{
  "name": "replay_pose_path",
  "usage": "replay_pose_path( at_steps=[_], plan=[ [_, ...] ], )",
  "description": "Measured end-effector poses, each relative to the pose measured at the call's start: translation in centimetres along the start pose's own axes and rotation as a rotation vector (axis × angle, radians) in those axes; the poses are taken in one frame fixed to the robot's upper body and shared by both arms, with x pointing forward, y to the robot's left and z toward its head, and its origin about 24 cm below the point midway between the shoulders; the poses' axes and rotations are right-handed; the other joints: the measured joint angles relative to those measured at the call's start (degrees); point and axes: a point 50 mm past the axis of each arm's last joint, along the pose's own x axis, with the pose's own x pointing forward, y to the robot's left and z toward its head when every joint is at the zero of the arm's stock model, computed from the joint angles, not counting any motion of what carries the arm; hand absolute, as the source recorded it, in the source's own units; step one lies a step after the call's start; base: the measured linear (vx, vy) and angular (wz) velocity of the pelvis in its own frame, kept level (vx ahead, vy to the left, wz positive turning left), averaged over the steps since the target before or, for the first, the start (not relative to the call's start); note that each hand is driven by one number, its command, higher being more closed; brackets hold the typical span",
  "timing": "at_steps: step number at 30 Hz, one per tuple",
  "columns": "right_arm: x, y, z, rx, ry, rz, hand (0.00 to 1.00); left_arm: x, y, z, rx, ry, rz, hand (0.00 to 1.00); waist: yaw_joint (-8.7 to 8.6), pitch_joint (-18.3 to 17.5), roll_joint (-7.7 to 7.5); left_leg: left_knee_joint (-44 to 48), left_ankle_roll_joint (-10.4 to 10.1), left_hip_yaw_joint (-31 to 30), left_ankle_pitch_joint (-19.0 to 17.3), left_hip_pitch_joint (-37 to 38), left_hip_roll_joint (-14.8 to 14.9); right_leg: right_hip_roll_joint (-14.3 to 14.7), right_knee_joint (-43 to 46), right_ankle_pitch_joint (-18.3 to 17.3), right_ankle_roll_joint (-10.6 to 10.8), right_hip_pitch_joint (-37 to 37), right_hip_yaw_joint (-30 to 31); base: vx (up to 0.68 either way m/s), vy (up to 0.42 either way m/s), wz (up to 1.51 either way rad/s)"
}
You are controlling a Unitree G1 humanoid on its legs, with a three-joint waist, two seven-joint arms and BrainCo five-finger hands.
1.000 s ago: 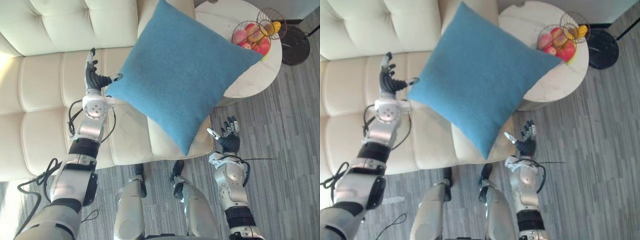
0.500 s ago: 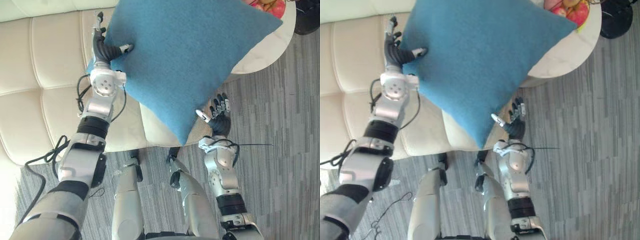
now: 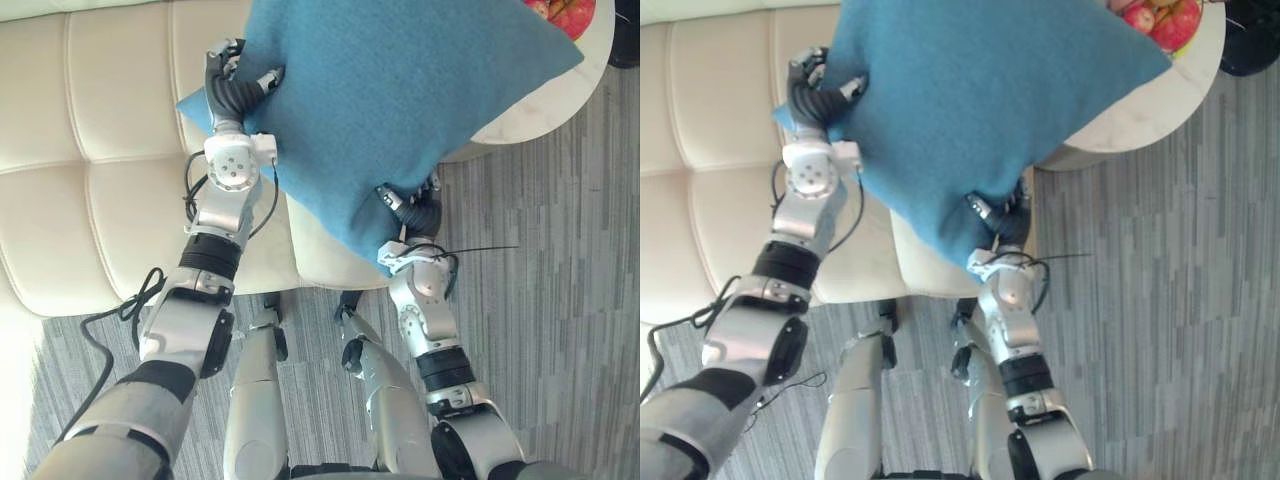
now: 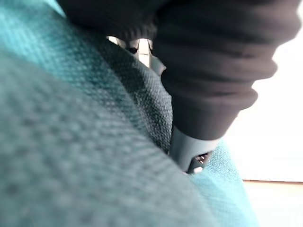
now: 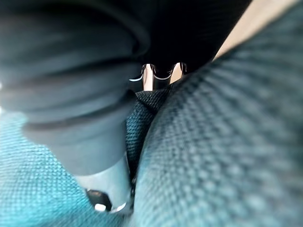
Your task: Pick up cushions and gather them together orderly.
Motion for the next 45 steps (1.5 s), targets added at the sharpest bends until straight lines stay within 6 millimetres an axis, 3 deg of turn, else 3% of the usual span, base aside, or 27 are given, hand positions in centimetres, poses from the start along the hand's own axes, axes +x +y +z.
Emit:
replay_pose_path(
  at_steps=[5, 9, 12, 14, 17, 19, 23, 25, 29, 32, 38, 43, 44, 45],
  plan=[
    [0.4, 0.2, 0.0, 0.009, 0.019, 0.002, 1.00, -0.2, -0.8, 1.9, -0.047, -0.077, -0.023, 1.00, 0.09, 0.0, 0.05, -2.7, -0.3, 0.0, 1.4, 2.7, -0.5, -0.4, 0.7, -0.4, -0.5, 1.3, -0.3, 0.02, -0.019, 0.05],
    [0.6, 0.4, 0.1, 0.007, 0.025, 0.005, 1.00, -0.7, -0.7, 1.6, -0.051, -0.077, -0.026, 1.00, -0.01, 0.0, 0.11, -3.1, -0.3, 0.2, 1.6, 4.9, -0.9, -0.9, 2.2, -1.3, -1.2, 2.5, -0.3, 0.03, -0.003, 0.02],
    [0.5, 0.4, 0.1, 0.005, 0.027, -0.003, 1.00, -2.3, -0.4, 1.6, -0.092, -0.107, -0.021, 1.00, -0.05, 0.0, 0.24, -3.3, -0.3, 0.1, 1.5, 7.4, -1.4, -1.6, 4.3, -3.1, -1.2, 4.1, -0.4, 0.05, -0.012, 0.07],
    [0.2, 0.1, 0.0, 0.004, 0.029, -0.011, 1.00, -3.7, -0.6, 1.1, -0.140, -0.096, -0.014, 1.00, 0.06, 0.0, 0.35, -3.4, -0.4, 0.0, 1.5, 9.4, -1.7, -2.2, 5.7, -4.4, -1.2, 5.8, -0.7, 0.03, -0.005, 0.18],
    [-1.8, -1.0, -0.1, -0.021, 0.015, -0.026, 1.00, -7.3, -0.7, -0.3, -0.250, -0.065, 0.016, 1.00, -0.04, -0.6, 0.83, -5.0, -0.5, -0.3, 1.3, 14.2, -2.8, -3.8, 8.7, -7.3, -0.5, 9.3, -1.7, 0.03, 0.004, 0.27],
    [-2.9, -1.4, -0.5, -0.033, 0.024, -0.024, 1.00, -9.4, -0.3, -1.2, -0.282, -0.045, 0.032, 1.00, -0.32, -2.8, 1.51, -6.4, -0.5, -0.2, 1.3, 15.3, -3.5, -4.6, 9.9, -8.4, -0.4, 9.3, -1.9, 0.02, 0.014, 0.15],
    [-5.4, -2.6, -2.4, -0.098, 0.099, -0.028, 1.00, -14.0, 0.7, -3.7, -0.305, 0.072, 0.054, 1.00, -0.38, -6.2, 4.29, -10.7, -0.2, -0.2, 2.2, 20.9, -4.8, -5.3, 9.4, -9.2, 0.5, 13.3, -1.9, 0.09, 0.042, 0.05],
    [-6.9, -3.4, -3.5, -0.141, 0.155, -0.016, 1.00, -16.3, 1.3, -5.3, -0.305, 0.164, 0.072, 1.00, -0.68, -9.8, 4.93, -13.4, -0.2, -0.5, 2.9, 23.1, -5.3, -5.2, 8.0, -9.3, 0.6, 15.0, -2.3, 0.15, 0.046, 0.08],
    [-8.7, -4.8, -4.2, -0.240, 0.183, -0.007, 1.00, -20.1, 1.8, -7.1, -0.309, 0.301, 0.073, 1.00, -1.13, -13.1, 5.04, -16.7, -0.1, -1.8, 3.1, 28.8, -5.6, -4.7, 4.8, -9.1, 1.1, 21.2, -3.3, 0.11, 0.035, 0.11],
    [-10.3, -5.4, -3.4, -0.280, 0.161, 0.010, 1.00, -22.8, 2.2, -7.7, -0.309, 0.383, 0.063, 1.00, -1.28, -15.2, 5.06, -18.1, -0.1, -3.1, 3.2, 32.6, -5.9, -4.2, 1.5, -8.7, 1.9, 26.4, -4.4, 0.09, 0.027, 0.18],
    [-11.3, -5.4, -2.6, -0.331, 0.135, 0.080, 1.00, -26.1, 3.1, -8.1, -0.293, 0.477, 0.064, 1.00, -0.97, -19.2, 5.20, -18.6, -0.1, -4.9, 3.1, 35.0, -6.4, -3.5, -3.6, -7.0, 2.9, 31.8, -5.7, 0.03, 0.023, 0.16],
    [-11.4, -6.3, -2.5, -0.378, 0.140, 0.085, 1.00, -26.8, 2.2, -8.2, -0.296, 0.503, -0.012, 1.00, -1.56, -19.5, 5.84, -14.6, -0.3, -12.3, 3.5, 28.6, -7.3, -3.2, -5.1, -6.4, 2.7, 33.0, -14.0, -0.08, 0.003, 0.78],
    [-11.4, -6.4, -2.5, -0.383, 0.140, 0.084, 1.00, -26.8, 2.1, -8.2, -0.298, 0.505, -0.015, 1.00, -1.49, -19.5, 6.02, -14.2, -1.0, -11.8, 2.4, 27.6, -6.9, -3.3, -4.8, -6.3, 2.3, 32.7, -15.2, -0.12, 0.011, 0.87],
    [-11.4, -6.5, -2.5, -0.385, 0.139, 0.082, 1.00, -26.8, 2.0, -8.2, -0.297, 0.509, -0.016, 1.00, -1.07, -19.4, 6.27, -12.0, -0.5, -6.4, 0.1, 25.3, -5.1, -3.6, -4.3, -6.2, 2.2, 32.3, -17.4, -0.11, 0.026, 0.79]
  ],
)
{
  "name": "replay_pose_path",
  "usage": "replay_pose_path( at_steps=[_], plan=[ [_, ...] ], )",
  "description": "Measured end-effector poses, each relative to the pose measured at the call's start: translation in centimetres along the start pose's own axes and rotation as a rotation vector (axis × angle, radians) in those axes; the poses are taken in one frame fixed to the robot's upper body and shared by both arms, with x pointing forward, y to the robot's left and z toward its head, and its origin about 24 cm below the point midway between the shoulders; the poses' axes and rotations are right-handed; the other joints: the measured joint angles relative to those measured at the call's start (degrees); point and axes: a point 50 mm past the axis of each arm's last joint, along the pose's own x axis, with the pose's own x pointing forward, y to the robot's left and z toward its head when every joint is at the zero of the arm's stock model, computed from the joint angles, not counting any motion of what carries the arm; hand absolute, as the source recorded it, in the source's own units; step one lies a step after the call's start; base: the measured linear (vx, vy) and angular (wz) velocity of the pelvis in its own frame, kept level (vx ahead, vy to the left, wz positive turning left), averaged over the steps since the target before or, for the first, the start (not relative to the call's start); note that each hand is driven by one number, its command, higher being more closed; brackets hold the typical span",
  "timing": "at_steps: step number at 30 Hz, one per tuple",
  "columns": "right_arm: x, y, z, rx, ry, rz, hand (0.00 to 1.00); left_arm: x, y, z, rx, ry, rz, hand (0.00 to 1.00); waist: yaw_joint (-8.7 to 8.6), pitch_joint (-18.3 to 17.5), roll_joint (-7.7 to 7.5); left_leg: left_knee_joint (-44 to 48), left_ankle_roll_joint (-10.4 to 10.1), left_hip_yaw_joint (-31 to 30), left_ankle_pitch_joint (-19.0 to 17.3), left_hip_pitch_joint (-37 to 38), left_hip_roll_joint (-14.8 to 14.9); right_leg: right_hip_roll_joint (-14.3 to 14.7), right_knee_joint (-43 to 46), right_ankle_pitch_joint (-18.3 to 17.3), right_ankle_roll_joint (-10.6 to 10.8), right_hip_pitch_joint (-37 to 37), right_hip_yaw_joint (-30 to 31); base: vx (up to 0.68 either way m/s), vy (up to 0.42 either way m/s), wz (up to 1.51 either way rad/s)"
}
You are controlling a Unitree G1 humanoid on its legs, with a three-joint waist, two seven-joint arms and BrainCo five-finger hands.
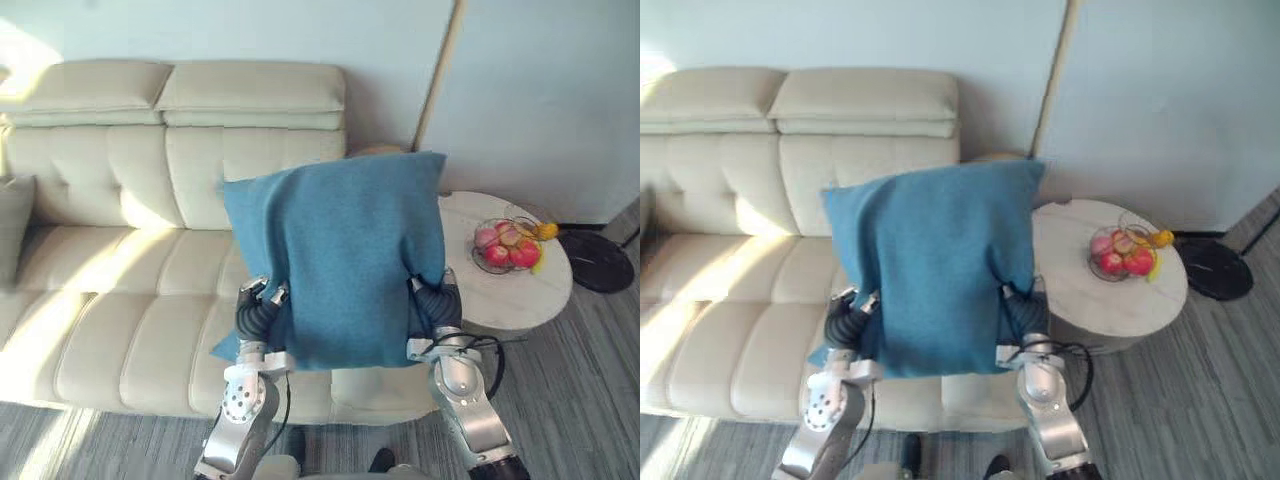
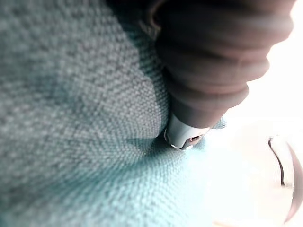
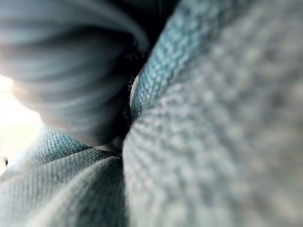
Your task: Pick up cushions and gather them together orderly.
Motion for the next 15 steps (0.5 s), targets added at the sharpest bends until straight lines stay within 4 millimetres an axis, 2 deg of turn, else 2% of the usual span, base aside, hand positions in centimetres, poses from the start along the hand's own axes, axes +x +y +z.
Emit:
replay_pose_path(
  at_steps=[1, 2, 3, 5, 6, 7, 8, 9, 10, 12, 15],
  plan=[
    [0.0, -0.1, 0.0, -0.009, 0.000, 0.000, 1.00, 0.0, 0.0, -0.3, 0.001, 0.010, 0.002, 1.00, 0.00, -0.2, 0.47, 3.6, 0.7, 5.9, -2.0, -2.2, 2.5, -0.6, 0.2, 0.0, -0.1, 0.0, -1.7, -0.10, 0.098, 0.74],
    [0.1, -0.2, -0.1, -0.016, 0.000, 0.001, 1.00, 0.0, -0.1, -0.5, 0.001, 0.019, 0.002, 1.00, 0.16, -0.2, 0.55, 7.0, 2.0, 9.4, -3.3, -3.0, 4.3, -1.5, 0.7, 0.0, -0.1, -0.1, -2.8, -0.05, 0.184, 0.63],
    [0.1, -0.3, -0.2, -0.025, 0.003, 0.001, 1.00, -0.1, 0.0, -1.0, 0.005, 0.042, 0.003, 1.00, 0.43, -0.1, 0.59, 13.6, 4.6, 14.2, -5.0, -4.6, 6.9, -3.3, 2.0, 0.0, -0.1, -0.1, -3.4, -0.02, 0.221, 0.35],
    [0.1, -0.3, -0.1, -0.050, -0.006, 0.002, 1.00, -0.3, 0.0, -1.8, 0.005, 0.078, 0.008, 1.00, 0.18, -0.4, 1.02, 20.1, 6.3, 18.8, -5.9, -4.1, 11.2, -5.8, 3.8, 0.1, 0.9, 0.5, -3.5, 0.00, 0.299, 0.24],
    [0.1, -0.4, -0.1, -0.060, -0.008, 0.001, 1.00, -0.4, -0.1, -2.0, 0.005, 0.088, 0.004, 1.00, -0.25, -0.9, 1.71, 19.9, 7.6, 21.0, -5.1, -3.0, 13.8, -6.4, 4.2, 0.3, 2.0, 1.0, -4.0, 0.02, 0.476, 0.50],
    [0.2, -1.0, -0.1, -0.079, -0.014, -0.009, 1.00, -0.4, -0.6, -2.0, -0.004, 0.089, -0.015, 1.00, -1.90, -2.4, 3.78, 16.0, 4.6, 22.9, -6.1, -2.3, 13.9, -7.7, 5.2, 0.9, 4.1, 0.9, -5.5, 0.02, 0.449, 0.71],
    [0.2, -1.2, -0.1, -0.079, -0.013, -0.020, 1.00, -0.1, -0.8, -1.8, -0.002, 0.079, -0.030, 1.00, -2.74, -2.6, 2.73, 13.7, 3.9, 23.3, -6.0, -2.0, 11.1, -9.9, 5.3, 1.4, 5.1, 0.9, -5.9, 0.03, 0.456, 0.95],
    [0.3, -1.6, 0.0, -0.075, -0.017, -0.041, 1.00, 0.3, -1.2, -1.4, 0.000, 0.059, -0.059, 1.00, -3.16, -2.5, 0.95, 12.8, 2.6, 28.0, -7.3, -1.1, 9.8, -12.3, 3.7, 3.0, 6.3, 0.9, -6.1, 0.03, 0.329, 0.84],
    [0.4, -2.0, 0.1, -0.077, -0.028, -0.055, 1.00, 0.7, -1.6, -1.2, -0.003, 0.047, -0.077, 1.00, -3.42, -2.7, 0.67, 15.1, 3.5, 30.2, -7.1, -2.5, 10.3, -13.0, 2.4, 3.9, 7.0, 1.1, -6.9, 0.01, 0.443, 0.76],
    [0.5, -2.2, 0.1, -0.066, -0.026, -0.078, 1.00, 0.9, -1.9, -1.3, 0.003, 0.049, -0.092, 1.00, -3.01, -2.8, 0.49, 19.0, 4.6, 28.0, -8.2, -5.8, 8.8, -14.2, 1.6, 5.6, 7.7, 1.2, -7.3, -0.01, 0.321, 0.57],
    [0.4, -2.3, -1.1, -0.071, 0.022, -0.086, 1.00, 0.9, -1.6, -2.4, 0.014, 0.095, -0.089, 1.00, -2.60, -2.5, 0.21, 21.4, 6.6, 25.5, -10.6, -7.5, 5.3, -18.6, 7.0, 5.5, 6.6, 0.9, -6.6, 0.01, 0.404, 0.65]
  ],
)
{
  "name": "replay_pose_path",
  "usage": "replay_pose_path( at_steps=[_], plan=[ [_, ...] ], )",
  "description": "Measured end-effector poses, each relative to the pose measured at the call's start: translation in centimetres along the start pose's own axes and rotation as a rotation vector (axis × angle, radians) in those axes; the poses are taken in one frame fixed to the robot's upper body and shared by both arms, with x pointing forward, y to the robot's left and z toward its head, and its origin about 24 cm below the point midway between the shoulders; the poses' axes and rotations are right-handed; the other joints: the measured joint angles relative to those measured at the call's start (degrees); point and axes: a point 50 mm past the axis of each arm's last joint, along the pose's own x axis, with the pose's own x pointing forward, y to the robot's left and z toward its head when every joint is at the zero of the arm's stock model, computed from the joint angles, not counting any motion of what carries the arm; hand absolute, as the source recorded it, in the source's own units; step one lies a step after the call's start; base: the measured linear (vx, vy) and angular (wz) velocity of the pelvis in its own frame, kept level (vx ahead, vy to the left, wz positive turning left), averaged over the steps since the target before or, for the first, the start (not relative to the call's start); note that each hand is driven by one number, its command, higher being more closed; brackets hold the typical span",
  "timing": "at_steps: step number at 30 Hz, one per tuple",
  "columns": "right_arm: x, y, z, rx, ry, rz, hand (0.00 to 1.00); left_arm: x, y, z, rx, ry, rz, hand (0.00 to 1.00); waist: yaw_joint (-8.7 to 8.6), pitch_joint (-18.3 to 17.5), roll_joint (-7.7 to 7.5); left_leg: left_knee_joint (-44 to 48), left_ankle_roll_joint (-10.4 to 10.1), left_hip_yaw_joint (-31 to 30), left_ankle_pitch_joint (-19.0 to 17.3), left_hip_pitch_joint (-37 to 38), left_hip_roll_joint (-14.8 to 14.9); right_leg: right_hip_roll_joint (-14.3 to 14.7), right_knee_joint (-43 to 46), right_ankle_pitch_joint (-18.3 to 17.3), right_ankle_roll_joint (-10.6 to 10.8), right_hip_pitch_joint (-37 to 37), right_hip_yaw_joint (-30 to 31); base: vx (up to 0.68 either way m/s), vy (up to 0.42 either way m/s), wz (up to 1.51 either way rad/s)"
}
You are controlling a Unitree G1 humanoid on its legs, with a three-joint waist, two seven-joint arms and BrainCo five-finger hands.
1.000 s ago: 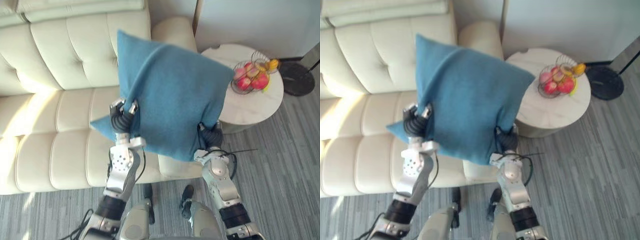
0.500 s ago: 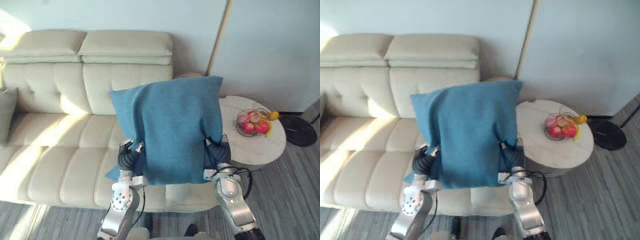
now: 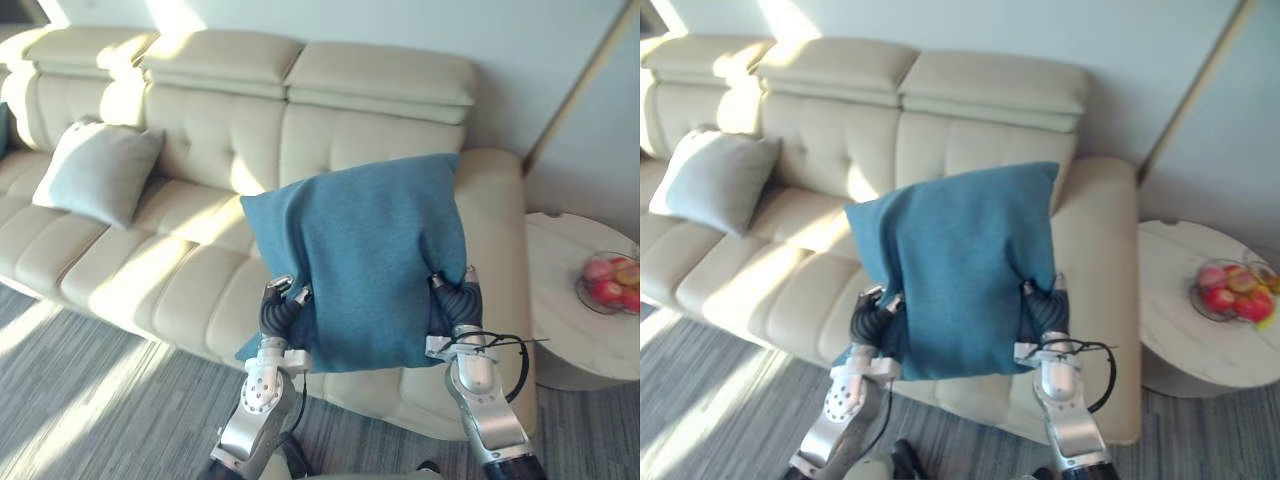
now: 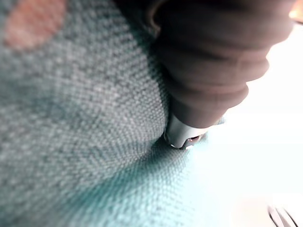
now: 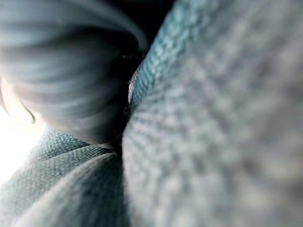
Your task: Pick up cushions and gather them together orderly.
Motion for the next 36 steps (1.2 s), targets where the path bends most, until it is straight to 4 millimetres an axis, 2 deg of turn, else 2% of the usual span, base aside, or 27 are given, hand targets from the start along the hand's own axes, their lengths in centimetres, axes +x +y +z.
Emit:
replay_pose_path(
  at_steps=[1, 2, 3, 4, 5, 6, 7, 9, 10, 11, 12, 13, 15, 17, 20, 21, 22, 23, 25, 26, 27, 28, 29, 30, 32, 34, 36],
  plan=[
    [-0.2, 0.2, -0.8, 0.001, 0.036, 0.006, 1.00, -0.2, 0.4, -0.5, 0.013, 0.024, 0.000, 1.00, 0.85, 0.1, 0.08, -0.1, 0.7, -0.5, -0.8, 0.2, -0.8, -1.7, 5.6, -1.1, -4.5, -2.9, 3.8, 0.01, 0.281, 0.23],
    [-0.3, 0.5, -1.3, 0.017, 0.065, 0.009, 1.00, -0.5, 0.9, -0.7, 0.022, 0.041, 0.002, 1.00, 0.73, 0.3, 0.08, -0.5, 1.2, -1.4, -1.3, 0.3, -1.0, -1.1, 10.2, -4.9, -7.9, -5.5, 10.2, 0.02, 0.231, 0.30],
    [-0.4, 0.8, -1.7, 0.032, 0.085, 0.011, 1.00, -0.6, 1.3, -0.8, 0.039, 0.050, 0.002, 1.00, 0.41, 1.0, -0.21, -1.3, 1.0, -2.0, -1.6, 1.1, -1.2, 1.1, 12.8, -7.8, -6.7, -6.8, 15.6, 0.05, 0.131, 0.45],
    [-0.6, 1.1, -2.2, 0.041, 0.110, 0.020, 1.00, -0.7, 1.7, -1.0, 0.061, 0.066, 0.000, 1.00, 0.25, 2.1, -1.01, -3.6, 1.3, -3.1, -1.2, 3.0, -2.2, 5.2, 14.9, -11.5, -4.7, -7.8, 21.0, 0.06, 0.057, 0.49],
    [-0.7, 1.3, -2.4, 0.047, 0.120, 0.030, 1.00, -1.0, 2.0, -1.2, 0.071, 0.079, -0.002, 1.00, 0.02, 2.5, -1.68, -6.1, 1.3, -3.4, -0.5, 4.7, -3.1, 9.1, 15.2, -14.1, -4.0, -8.7, 24.0, 0.07, 0.037, 0.43],
    [-0.7, 1.3, -2.4, 0.058, 0.123, 0.034, 1.00, -1.3, 2.2, -1.4, 0.073, 0.089, -0.002, 1.00, -0.21, 2.5, -1.84, -8.0, 1.3, -3.5, 0.4, 5.9, -3.7, 12.0, 14.7, -15.2, -3.7, -9.5, 25.5, 0.08, -0.002, 0.30],
    [-0.7, 1.2, -2.3, 0.055, 0.120, 0.037, 1.00, -1.6, 2.2, -1.7, 0.073, 0.103, -0.002, 1.00, -0.31, 2.6, -2.02, -10.2, 1.0, -3.6, 1.1, 7.4, -4.7, 15.3, 13.4, -15.7, -4.1, -10.8, 25.7, 0.08, -0.022, 0.16],
    [-0.5, 0.8, -2.3, 0.035, 0.113, 0.045, 1.00, -1.7, 2.0, -1.8, 0.072, 0.113, -0.016, 1.00, -0.47, 2.8, -1.82, -13.6, 0.3, -4.4, 2.3, 9.7, -6.3, 18.5, 11.5, -15.8, -6.6, -12.9, 24.7, 0.13, -0.045, 0.21],
    [-0.5, 0.6, -2.3, 0.023, 0.111, 0.046, 1.00, -1.7, 1.8, -1.9, 0.072, 0.115, -0.034, 1.00, -1.22, 2.7, -1.61, -15.1, -0.2, -5.3, 3.0, 10.5, -7.2, 19.4, 9.6, -14.5, -8.2, -14.1, 24.4, 0.14, -0.065, 0.49],
    [-0.4, 0.5, -2.3, 0.018, 0.109, 0.047, 1.00, -1.8, 1.7, -1.9, 0.071, 0.115, -0.039, 1.00, -1.92, 2.6, -1.64, -15.1, -0.7, -6.3, 3.3, 10.4, -7.7, 19.5, 8.6, -12.6, -10.2, -14.0, 24.1, 0.13, -0.061, 0.67],
    [-0.4, 0.3, -2.3, 0.010, 0.108, 0.047, 1.00, -1.9, 1.5, -2.1, 0.071, 0.124, -0.049, 1.00, -2.65, 2.4, -1.26, -14.5, -0.8, -7.9, 3.7, 10.2, -7.6, 19.6, 8.2, -12.4, -10.6, -13.6, 23.3, 0.23, -0.080, 0.42],
    [-0.3, 0.2, -2.1, 0.004, 0.099, 0.049, 1.00, -1.9, 1.4, -2.1, 0.070, 0.126, -0.052, 1.00, -2.28, 2.3, -1.25, -14.4, -1.2, -8.8, 4.2, 10.1, -7.5, 19.7, 7.6, -12.3, -10.8, -12.7, 22.4, 0.23, -0.074, 0.32],
    [-0.2, 0.0, -2.0, -0.001, 0.092, 0.049, 1.00, -2.0, 1.4, -2.3, 0.075, 0.138, -0.065, 1.00, -2.58, 2.3, -1.04, -13.6, -1.9, -10.5, 4.5, 10.1, -7.2, 20.2, 5.6, -12.3, -10.8, -10.6, 20.9, 0.23, -0.083, 0.29],
    [-0.3, -0.1, -1.9, 0.000, 0.087, 0.046, 1.00, -2.0, 1.4, -2.5, 0.077, 0.147, -0.073, 1.00, -2.52, 2.3, -1.09, -9.4, -3.3, -10.8, 3.5, 9.6, -6.1, 20.9, 2.6, -12.2, -10.9, -7.4, 20.2, 0.19, -0.044, 0.23],
    [-0.2, 0.1, -0.9, 0.016, 0.047, 0.053, 1.00, -2.5, 1.8, -2.9, 0.077, 0.169, -0.066, 1.00, -0.99, 2.5, -0.63, 7.1, -4.1, -11.1, 2.7, 4.9, -3.0, 22.2, -3.6, -10.6, -10.7, -1.7, 22.5, 0.13, 0.018, -0.26],
    [-0.2, 0.1, -0.7, 0.018, 0.038, 0.054, 1.00, -2.7, 1.8, -3.1, 0.075, 0.175, -0.065, 1.00, -0.37, 2.3, -0.39, 9.4, -4.4, -11.2, 1.6, 3.9, -2.2, 22.3, -4.2, -10.4, -10.6, -1.3, 23.3, 0.13, 0.123, -0.68],
    [-0.2, 0.1, -0.5, 0.023, 0.024, 0.057, 1.00, -3.0, 1.8, -3.3, 0.070, 0.186, -0.065, 1.00, 0.33, 2.3, -0.26, 10.2, -4.5, -12.5, -0.5, 3.1, -0.4, 22.3, -4.8, -10.3, -10.4, -0.8, 24.9, 0.13, 0.146, -0.70],
    [-0.2, 0.1, -0.4, 0.026, 0.019, 0.058, 1.00, -3.2, 1.8, -3.4, 0.063, 0.193, -0.064, 1.00, 0.45, 2.4, -0.21, 8.2, -5.6, -15.2, -1.5, 2.6, 0.6, 22.1, -5.2, -10.1, -10.1, -0.4, 26.4, 0.19, 0.245, -0.68],
    [-0.2, 0.2, -0.4, 0.028, 0.019, 0.058, 1.00, -3.3, 1.7, -3.5, 0.054, 0.197, -0.059, 1.00, 0.48, 2.4, -0.23, 1.2, -6.7, -22.2, -1.5, 2.5, 0.3, 20.8, -6.0, -9.6, -9.2, -0.1, 29.1, 0.15, 0.257, -0.58],
    [-0.2, 0.2, -0.4, 0.028, 0.019, 0.058, 1.00, -3.3, 1.7, -3.5, 0.051, 0.197, -0.055, 1.00, 0.46, 2.6, -0.38, -4.7, -8.3, -26.1, -0.1, 2.8, -0.1, 20.3, -6.4, -9.3, -8.2, -0.1, 30.6, 0.11, 0.272, -0.62],
    [-0.2, 0.2, -0.4, 0.028, 0.020, 0.058, 1.00, -3.4, 1.7, -3.5, 0.049, 0.199, -0.053, 1.00, 0.48, 2.3, 0.50, -9.2, -9.0, -28.5, 1.8, 3.8, 0.1, 20.2, -6.8, -9.2, -6.7, 0.1, 31.6, 0.21, 0.453, -0.76],
    [-0.1, 0.0, -0.4, 0.021, 0.016, 0.059, 1.00, -3.6, 1.5, -3.6, 0.033, 0.204, -0.048, 1.00, 0.32, 1.9, 2.73, -15.2, -10.1, -31.5, 9.5, 5.3, 1.7, 21.5, -7.4, -9.1, -4.4, 0.5, 33.4, 0.19, 0.403, -0.66],
    [-0.2, 0.3, -0.9, 0.036, 0.041, 0.052, 1.00, -3.5, 1.7, -3.7, 0.045, 0.208, -0.047, 1.00, 0.09, 2.3, 1.52, -14.5, -12.0, -30.8, 10.0, 5.9, 0.7, 20.3, -8.1, -9.0, -3.4, 1.4, 34.8, 0.23, 0.438, -0.64],
    [-0.5, 0.5, -1.4, 0.044, 0.066, 0.046, 1.00, -3.5, 1.8, -3.6, 0.051, 0.209, -0.047, 1.00, -0.30, 2.0, 0.23, -15.6, -11.3, -29.5, 9.5, 7.2, -0.8, 18.8, -8.1, -8.2, -2.7, 1.2, 35.5, 0.13, 0.252, -0.36],
    [-0.5, 0.4, -1.4, 0.045, 0.065, 0.043, 1.00, -3.5, 1.8, -3.6, 0.052, 0.208, -0.049, 1.00, -0.46, 2.1, -1.28, -15.7, -9.6, -27.1, 8.7, 8.7, -3.6, 15.5, -8.1, -8.5, -2.3, 1.2, 36.5, 0.11, 0.246, -0.33],
    [-0.6, 0.4, -1.4, 0.044, 0.066, 0.043, 1.00, -3.5, 1.7, -3.5, 0.049, 0.201, -0.054, 1.00, -0.74, 2.1, -1.31, -15.7, -8.7, -25.1, 8.1, 9.6, -5.1, 13.7, -8.0, -8.0, -1.7, 1.1, 38.2, 0.10, 0.206, -0.28],
    [-0.6, 0.4, -1.5, 0.044, 0.069, 0.041, 1.00, -3.5, 1.6, -3.1, 0.046, 0.188, -0.062, 1.00, -0.84, 2.1, -1.19, -15.9, -8.4, -24.3, 8.0, 10.3, -5.6, 13.2, -8.0, -7.7, -1.3, 1.1, 39.4, 0.06, 0.090, -0.25]
  ],
)
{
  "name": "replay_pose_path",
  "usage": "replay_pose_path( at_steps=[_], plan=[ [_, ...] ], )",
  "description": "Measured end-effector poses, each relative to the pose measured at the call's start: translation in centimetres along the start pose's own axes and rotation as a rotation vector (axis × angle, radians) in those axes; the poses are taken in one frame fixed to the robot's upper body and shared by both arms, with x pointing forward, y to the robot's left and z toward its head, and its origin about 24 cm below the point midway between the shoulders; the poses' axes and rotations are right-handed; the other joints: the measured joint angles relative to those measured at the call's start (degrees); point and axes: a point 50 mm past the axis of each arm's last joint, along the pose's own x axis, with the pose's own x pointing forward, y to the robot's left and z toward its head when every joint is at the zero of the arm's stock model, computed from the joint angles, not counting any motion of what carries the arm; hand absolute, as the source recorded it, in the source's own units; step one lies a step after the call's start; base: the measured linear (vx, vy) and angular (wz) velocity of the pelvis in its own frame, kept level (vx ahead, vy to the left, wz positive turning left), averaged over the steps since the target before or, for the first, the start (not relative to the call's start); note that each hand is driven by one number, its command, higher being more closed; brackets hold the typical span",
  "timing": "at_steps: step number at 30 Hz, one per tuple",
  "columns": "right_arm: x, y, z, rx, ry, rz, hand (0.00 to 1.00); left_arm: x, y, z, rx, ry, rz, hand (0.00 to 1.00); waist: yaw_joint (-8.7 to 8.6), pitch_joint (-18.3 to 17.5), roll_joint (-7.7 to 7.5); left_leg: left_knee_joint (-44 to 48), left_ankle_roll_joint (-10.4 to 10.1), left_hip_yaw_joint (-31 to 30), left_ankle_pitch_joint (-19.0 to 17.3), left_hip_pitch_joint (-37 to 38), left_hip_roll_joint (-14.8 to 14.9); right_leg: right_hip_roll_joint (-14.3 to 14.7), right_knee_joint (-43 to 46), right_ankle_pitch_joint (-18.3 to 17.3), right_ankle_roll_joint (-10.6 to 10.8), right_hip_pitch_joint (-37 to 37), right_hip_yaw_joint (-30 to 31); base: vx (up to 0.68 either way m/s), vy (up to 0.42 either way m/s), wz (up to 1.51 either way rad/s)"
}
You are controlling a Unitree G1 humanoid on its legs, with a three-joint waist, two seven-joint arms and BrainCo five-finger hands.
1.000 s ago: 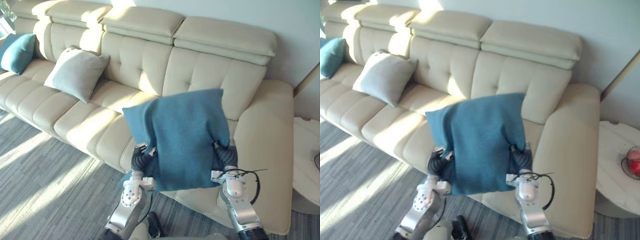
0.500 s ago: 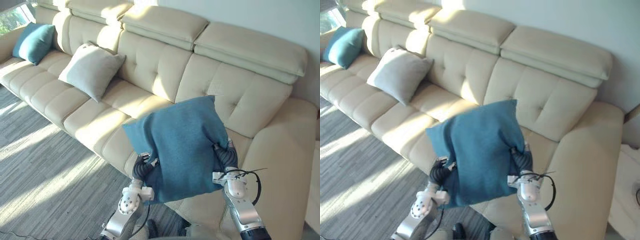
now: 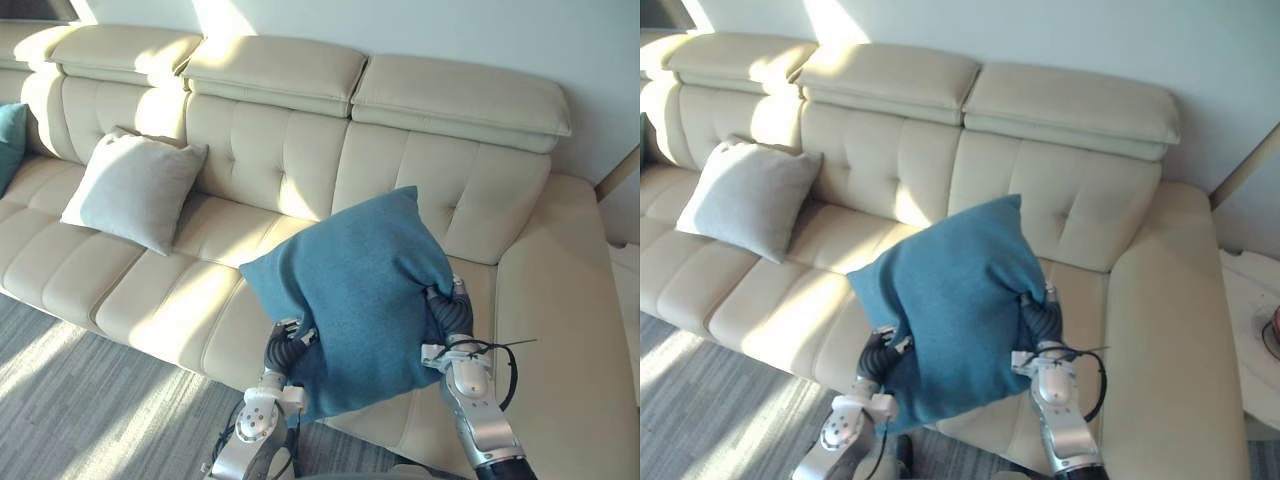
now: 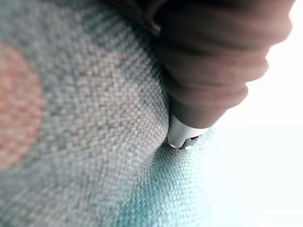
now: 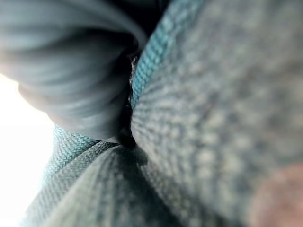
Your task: Pick up cushions and gather them together orderly.
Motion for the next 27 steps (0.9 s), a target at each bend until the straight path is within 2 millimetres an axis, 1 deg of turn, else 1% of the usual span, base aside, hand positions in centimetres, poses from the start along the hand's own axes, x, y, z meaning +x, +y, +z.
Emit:
replay_pose_path(
  at_steps=[4, 6, 7, 9, 11, 13, 14, 15, 17, 18, 19, 20, 21, 22, 23, 24, 25, 26, 27],
  plan=[
    [-0.4, -0.3, -0.4, -0.013, 0.015, -0.002, 1.00, -0.1, -0.3, 0.2, 0.003, -0.006, -0.016, 1.00, -0.01, -0.2, 0.24, -2.8, -0.3, 3.0, 0.2, 2.2, 0.8, 0.5, -0.2, 0.0, 0.0, -1.3, 2.9, 0.02, -0.004, -0.42],
    [-0.5, -0.7, -0.8, -0.036, 0.033, -0.002, 1.00, -0.1, -0.5, 0.1, 0.004, -0.004, -0.028, 1.00, -0.67, -0.4, 0.36, -4.4, -0.5, 4.3, 1.0, 2.4, 1.0, 0.6, -0.5, 0.0, 0.0, -2.3, 3.8, 0.00, -0.054, -0.38],
    [-0.6, -1.0, -1.3, -0.054, 0.053, -0.004, 1.00, -0.1, -0.8, 0.1, 0.010, -0.004, -0.041, 1.00, -1.50, -0.4, 0.36, -5.5, -0.7, 4.4, 1.7, 2.5, 1.1, 0.7, -0.7, 0.1, 0.1, -2.8, 4.2, -0.01, -0.048, -0.24],
    [-0.8, -1.5, -2.2, -0.077, 0.089, -0.013, 1.00, 0.2, -1.3, 0.3, 0.045, -0.013, -0.069, 1.00, -1.83, -0.4, 0.32, -7.9, -0.9, 5.3, 3.1, 2.6, 1.4, 1.2, -0.7, 0.3, 0.2, -4.4, 4.9, -0.03, -0.053, -0.25],
    [-0.8, -1.7, -2.5, -0.084, 0.105, -0.024, 1.00, 0.8, -1.6, 1.0, 0.078, -0.050, -0.080, 1.00, -1.82, -0.4, 0.32, -9.4, -1.1, 6.1, 4.2, 1.7, 2.0, 1.9, -0.7, 1.1, 0.1, -6.6, 5.8, -0.07, -0.059, -0.31],
    [-0.4, -1.6, -2.7, -0.088, 0.109, -0.032, 1.00, 1.8, -2.0, 2.2, 0.111, -0.105, -0.093, 1.00, -1.79, -0.1, 0.09, -10.3, -1.3, 6.9, 5.3, -0.1, 2.6, 2.6, -0.8, 2.1, -0.2, -9.3, 6.3, -0.09, -0.042, -0.26],
    [0.5, -1.4, -2.3, -0.086, 0.089, -0.046, 1.00, 2.8, -2.3, 3.4, 0.146, -0.166, -0.093, 1.00, -1.78, 0.2, 0.05, -10.2, -1.3, 7.4, 5.8, -2.3, 3.1, 3.2, -0.9, 3.3, -0.5, -11.9, 7.2, -0.11, -0.028, -0.24],
    [1.2, -1.1, -1.9, -0.081, 0.071, -0.050, 1.00, 3.4, -2.5, 4.3, 0.158, -0.201, -0.093, 1.00, -1.78, 0.8, -0.01, -10.2, -1.3, 7.8, 6.1, -3.0, 3.3, 3.4, -0.9, 3.7, -0.5, -12.9, 7.6, -0.15, -0.026, -0.30],
    [3.8, -0.2, 0.5, -0.061, -0.029, -0.059, 1.00, 5.3, -2.6, 7.5, 0.183, -0.332, -0.067, 1.00, -1.86, 3.2, -0.19, -9.9, -1.0, 9.1, 6.9, -6.3, 3.5, 3.6, -0.9, 5.3, -0.4, -17.0, 8.5, -0.17, -0.014, -0.31],
    [4.7, 0.2, 1.4, -0.053, -0.067, -0.060, 1.00, 5.8, -2.6, 8.6, 0.189, -0.375, -0.054, 1.00, -1.91, 3.7, -0.14, -9.8, -0.9, 9.4, 7.2, -7.7, 3.6, 3.7, -1.0, 5.9, -0.2, -18.6, 8.9, -0.16, -0.007, -0.29],
    [6.3, 0.8, 3.1, -0.048, -0.130, -0.061, 1.00, 6.8, -2.6, 10.7, 0.199, -0.451, -0.030, 1.00, -1.92, 4.1, -0.15, -9.8, -0.7, 9.7, 7.9, -10.4, 3.8, 3.8, -1.0, 6.8, -0.2, -21.5, 9.2, -0.13, -0.007, -0.18],
    [8.1, 1.4, 5.1, -0.057, -0.199, -0.068, 1.00, 7.7, -2.6, 13.0, 0.208, -0.532, -0.008, 1.00, -1.91, 6.2, -0.27, -9.7, -0.6, 9.8, 8.7, -11.6, 3.9, 4.0, -1.0, 7.7, 0.0, -22.8, 9.5, -0.13, -0.009, -0.12],
    [9.2, 1.7, 6.3, -0.065, -0.235, -0.072, 1.00, 8.4, -2.7, 14.3, 0.215, -0.573, 0.005, 1.00, -1.88, 7.1, -0.20, -9.6, -0.5, 9.8, 9.0, -12.5, 4.1, 4.1, -0.9, 8.1, 0.0, -23.7, 9.5, -0.13, -0.015, -0.04],
    [11.2, 2.2, 9.0, -0.066, -0.304, -0.082, 1.00, 9.6, -2.9, 16.8, 0.218, -0.645, 0.040, 1.00, -1.82, 8.1, -0.18, -8.7, -0.4, 9.6, 9.4, -15.2, 4.3, 4.2, -0.9, 8.9, 0.2, -25.9, 9.5, -0.12, -0.015, -0.01],
    [12.2, 2.4, 10.4, -0.066, -0.341, -0.090, 1.00, 10.1, -2.9, 18.1, 0.216, -0.681, 0.060, 1.00, -1.75, 8.5, -0.13, -7.9, -0.3, 9.5, 9.4, -16.7, 4.4, 4.3, -0.9, 9.3, 0.3, -27.1, 9.5, -0.16, -0.015, 0.00],
    [13.9, 2.7, 13.8, -0.066, -0.421, -0.107, 1.00, 11.0, -3.2, 21.0, 0.215, -0.758, 0.093, 1.00, -1.59, 10.6, -0.14, -7.1, -0.1, 9.3, 10.0, -18.3, 4.6, 4.4, -0.9, 10.1, 0.4, -28.2, 9.6, -0.11, -0.006, 0.02],
    [15.1, 3.0, 17.3, -0.059, -0.500, -0.123, 1.00, 11.7, -3.5, 23.9, 0.213, -0.831, 0.121, 1.00, -1.65, 13.0, -0.09, -6.5, 0.0, 9.1, 10.3, -19.2, 4.7, 4.4, -0.9, 10.7, 0.5, -28.8, 9.5, -0.14, -0.004, 0.02],
    [15.6, 3.1, 19.0, -0.054, -0.536, -0.133, 1.00, 11.9, -3.6, 25.4, 0.210, -0.866, 0.135, 1.00, -1.68, 13.5, -0.10, -6.2, 0.1, 9.0, 10.4, -20.2, 4.7, 4.4, -0.8, 10.9, 0.5, -29.7, 9.5, -0.11, 0.003, 0.02],
    [16.4, 3.3, 22.5, -0.037, -0.604, -0.158, 1.00, 12.2, -3.9, 28.6, 0.210, -0.940, 0.165, 1.00, -1.53, 15.0, -0.07, -5.9, 0.2, 9.0, 10.8, -21.8, 4.7, 4.4, -0.8, 11.6, 0.7, -31.2, 9.6, -0.12, 0.007, 0.00]
  ],
)
